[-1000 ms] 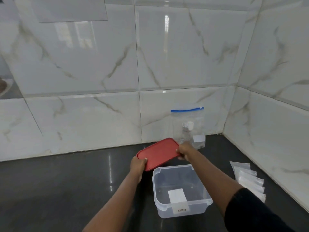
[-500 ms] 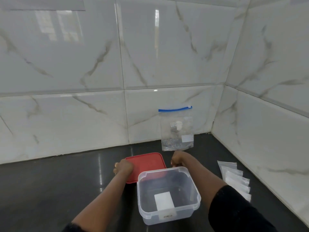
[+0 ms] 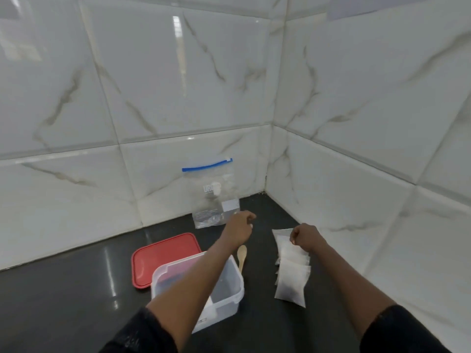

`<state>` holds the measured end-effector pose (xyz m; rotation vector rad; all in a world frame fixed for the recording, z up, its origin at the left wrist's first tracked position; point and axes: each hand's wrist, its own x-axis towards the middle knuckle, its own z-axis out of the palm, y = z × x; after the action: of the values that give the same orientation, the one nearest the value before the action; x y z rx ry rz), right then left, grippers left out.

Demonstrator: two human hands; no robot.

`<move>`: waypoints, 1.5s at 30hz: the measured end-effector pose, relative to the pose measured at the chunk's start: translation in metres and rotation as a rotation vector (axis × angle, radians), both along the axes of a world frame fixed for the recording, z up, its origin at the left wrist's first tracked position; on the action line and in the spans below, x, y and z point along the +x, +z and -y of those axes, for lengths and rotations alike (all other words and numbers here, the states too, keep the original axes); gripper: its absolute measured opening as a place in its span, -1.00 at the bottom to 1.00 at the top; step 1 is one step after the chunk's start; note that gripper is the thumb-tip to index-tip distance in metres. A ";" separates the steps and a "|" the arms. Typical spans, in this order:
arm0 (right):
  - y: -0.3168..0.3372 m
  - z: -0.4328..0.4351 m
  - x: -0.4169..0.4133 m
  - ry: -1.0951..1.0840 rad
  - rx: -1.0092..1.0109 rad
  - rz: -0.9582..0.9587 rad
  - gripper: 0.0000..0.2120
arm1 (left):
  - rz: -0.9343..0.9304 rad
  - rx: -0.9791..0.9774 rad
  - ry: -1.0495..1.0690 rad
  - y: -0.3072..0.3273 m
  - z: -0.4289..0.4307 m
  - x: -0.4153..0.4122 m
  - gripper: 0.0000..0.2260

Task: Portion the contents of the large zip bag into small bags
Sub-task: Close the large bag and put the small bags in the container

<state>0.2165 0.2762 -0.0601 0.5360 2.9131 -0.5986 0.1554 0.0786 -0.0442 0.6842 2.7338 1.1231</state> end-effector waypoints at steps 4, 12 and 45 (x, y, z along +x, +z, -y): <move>-0.023 -0.031 0.011 -0.018 0.016 0.044 -0.80 | -0.071 -0.211 -0.237 -0.027 -0.056 0.024 -0.75; -0.063 -0.034 0.022 0.024 0.018 0.070 -0.64 | -0.204 -0.711 -0.411 -0.067 -0.101 0.038 -0.64; 0.073 0.167 -0.012 0.693 0.006 -0.096 -0.75 | 0.113 -0.572 0.006 0.057 0.133 0.040 -0.75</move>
<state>0.2047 0.1095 0.0131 -0.5074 2.8980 -0.5117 0.1950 -0.0542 0.0128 0.5055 2.7472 0.3228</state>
